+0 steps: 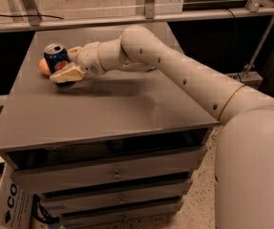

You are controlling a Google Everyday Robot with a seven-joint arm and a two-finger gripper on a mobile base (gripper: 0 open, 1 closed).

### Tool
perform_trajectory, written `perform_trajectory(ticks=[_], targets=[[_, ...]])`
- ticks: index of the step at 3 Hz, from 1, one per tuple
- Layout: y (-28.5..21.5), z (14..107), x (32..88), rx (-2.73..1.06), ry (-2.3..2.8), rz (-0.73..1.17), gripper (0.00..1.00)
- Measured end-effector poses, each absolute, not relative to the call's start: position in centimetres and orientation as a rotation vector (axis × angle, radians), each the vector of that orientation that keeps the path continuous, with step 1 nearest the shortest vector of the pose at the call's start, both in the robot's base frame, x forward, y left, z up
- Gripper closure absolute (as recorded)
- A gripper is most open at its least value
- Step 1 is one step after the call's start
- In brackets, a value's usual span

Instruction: Pick pepsi can

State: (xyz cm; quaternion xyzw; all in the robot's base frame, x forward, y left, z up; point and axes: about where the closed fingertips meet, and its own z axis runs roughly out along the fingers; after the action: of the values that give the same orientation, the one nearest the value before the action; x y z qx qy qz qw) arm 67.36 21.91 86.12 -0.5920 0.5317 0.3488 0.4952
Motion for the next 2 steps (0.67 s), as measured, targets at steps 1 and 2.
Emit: perform_trajectory(ticks=[1,2], targets=[[21.9,86.5,67.8,-1.421,1.275,0.83,0.65],[21.9,87.7,68.0,-1.383,1.261,0.839,0.87]])
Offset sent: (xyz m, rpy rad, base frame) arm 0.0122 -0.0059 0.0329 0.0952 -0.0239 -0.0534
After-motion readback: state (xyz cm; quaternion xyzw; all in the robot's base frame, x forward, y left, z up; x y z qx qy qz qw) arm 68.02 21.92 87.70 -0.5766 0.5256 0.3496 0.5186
